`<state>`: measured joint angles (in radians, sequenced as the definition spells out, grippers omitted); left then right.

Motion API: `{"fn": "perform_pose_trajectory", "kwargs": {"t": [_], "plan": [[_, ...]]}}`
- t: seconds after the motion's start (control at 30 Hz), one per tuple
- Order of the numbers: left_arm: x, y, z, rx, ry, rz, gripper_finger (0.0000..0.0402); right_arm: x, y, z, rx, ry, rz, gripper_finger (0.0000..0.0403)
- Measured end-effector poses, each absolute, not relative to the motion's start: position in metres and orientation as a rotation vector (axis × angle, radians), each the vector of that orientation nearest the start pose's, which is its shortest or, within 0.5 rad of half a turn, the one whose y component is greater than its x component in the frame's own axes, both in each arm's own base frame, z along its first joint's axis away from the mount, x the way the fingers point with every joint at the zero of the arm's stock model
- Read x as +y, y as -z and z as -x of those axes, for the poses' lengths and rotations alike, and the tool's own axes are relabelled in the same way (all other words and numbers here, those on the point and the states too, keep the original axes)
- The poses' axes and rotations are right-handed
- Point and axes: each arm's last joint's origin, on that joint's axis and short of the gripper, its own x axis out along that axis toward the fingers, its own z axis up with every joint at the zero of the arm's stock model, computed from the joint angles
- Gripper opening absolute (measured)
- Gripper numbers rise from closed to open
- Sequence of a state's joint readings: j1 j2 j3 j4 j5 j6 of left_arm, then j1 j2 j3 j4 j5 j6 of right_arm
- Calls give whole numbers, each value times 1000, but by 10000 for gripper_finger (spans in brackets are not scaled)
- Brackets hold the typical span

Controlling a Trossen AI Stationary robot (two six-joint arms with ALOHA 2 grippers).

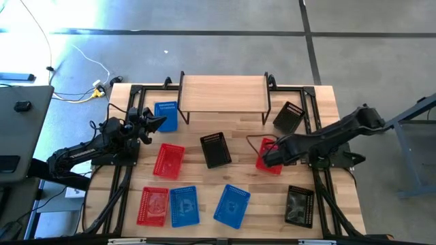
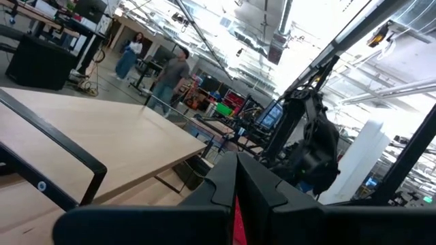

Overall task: Stack baskets on shelf by color
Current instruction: Put the right red bin on the shelf

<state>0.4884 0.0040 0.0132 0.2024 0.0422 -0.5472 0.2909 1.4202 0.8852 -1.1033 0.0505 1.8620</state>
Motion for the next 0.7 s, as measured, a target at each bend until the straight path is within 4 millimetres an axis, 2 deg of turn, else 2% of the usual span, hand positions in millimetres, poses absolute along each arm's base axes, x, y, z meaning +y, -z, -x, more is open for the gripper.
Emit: {"fn": "perform_pose_trajectory", "kwargs": {"t": [0.53, 0.6, 0.7], "plan": [[43, -187, -84, -321, -376, 480, 0, 65, -165, -219, 1289, 1368, -1064, 114], [43, -187, -84, -321, -376, 480, 0, 67, -163, -220, 1296, 1364, -1065, 106], [43, -187, -84, -321, -376, 481, 0, 69, -163, -220, 1295, 1356, -1065, 71]]}}
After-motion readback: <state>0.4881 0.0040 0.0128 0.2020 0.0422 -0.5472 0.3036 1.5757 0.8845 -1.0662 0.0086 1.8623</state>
